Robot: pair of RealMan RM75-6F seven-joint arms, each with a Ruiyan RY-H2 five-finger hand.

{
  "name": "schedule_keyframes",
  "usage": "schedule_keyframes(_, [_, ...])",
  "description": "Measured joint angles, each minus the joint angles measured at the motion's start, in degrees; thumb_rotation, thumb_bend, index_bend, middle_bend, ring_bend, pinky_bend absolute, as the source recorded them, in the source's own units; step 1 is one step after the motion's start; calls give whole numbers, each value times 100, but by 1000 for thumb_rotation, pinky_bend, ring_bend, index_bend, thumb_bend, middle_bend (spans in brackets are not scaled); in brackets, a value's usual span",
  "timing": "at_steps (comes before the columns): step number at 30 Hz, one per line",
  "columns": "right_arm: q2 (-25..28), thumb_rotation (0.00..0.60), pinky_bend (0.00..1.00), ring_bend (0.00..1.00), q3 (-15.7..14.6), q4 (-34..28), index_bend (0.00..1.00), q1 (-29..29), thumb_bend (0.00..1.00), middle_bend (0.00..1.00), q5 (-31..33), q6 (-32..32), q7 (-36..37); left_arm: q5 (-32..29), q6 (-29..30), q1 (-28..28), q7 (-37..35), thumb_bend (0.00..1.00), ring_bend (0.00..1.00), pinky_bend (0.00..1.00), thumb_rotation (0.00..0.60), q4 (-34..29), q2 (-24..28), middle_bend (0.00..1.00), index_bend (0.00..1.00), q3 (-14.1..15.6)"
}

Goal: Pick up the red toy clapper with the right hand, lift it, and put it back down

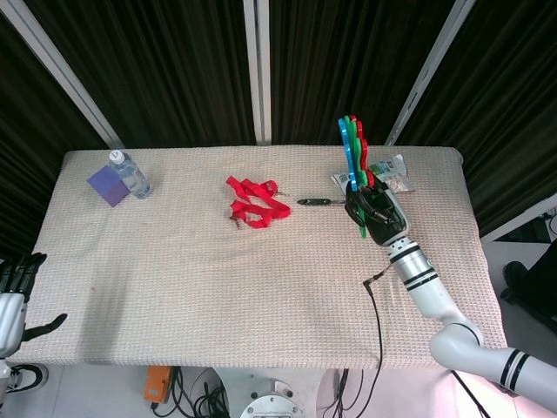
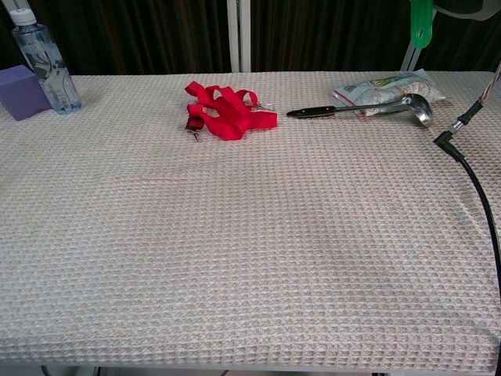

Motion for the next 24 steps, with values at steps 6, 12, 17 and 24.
schedule_keyframes(6, [-105, 600, 988, 712, -286, 342, 937, 187, 446, 680, -282, 233, -2344, 9, -4, -11, 18, 90, 0, 41, 600, -12, 1, 66, 75, -4])
schedule_keyframes(12, [-116, 600, 988, 701, -683, 666, 930, 412, 446, 633, -486, 366, -6018, -14, -36, -28, 22, 91, 0, 41, 600, -12, -1, 66, 75, -13])
schedule_keyframes(17, [-72, 600, 988, 700, -998, 720, 929, 572, 447, 627, -348, 446, -8796, -13, -48, -37, 38, 91, 0, 41, 600, -22, 1, 66, 75, -11])
schedule_keyframes(24, [51, 600, 988, 700, -1330, 492, 929, 774, 447, 640, 419, 578, -10543, -14, -32, -28, 41, 91, 0, 41, 600, -40, 15, 66, 75, -9])
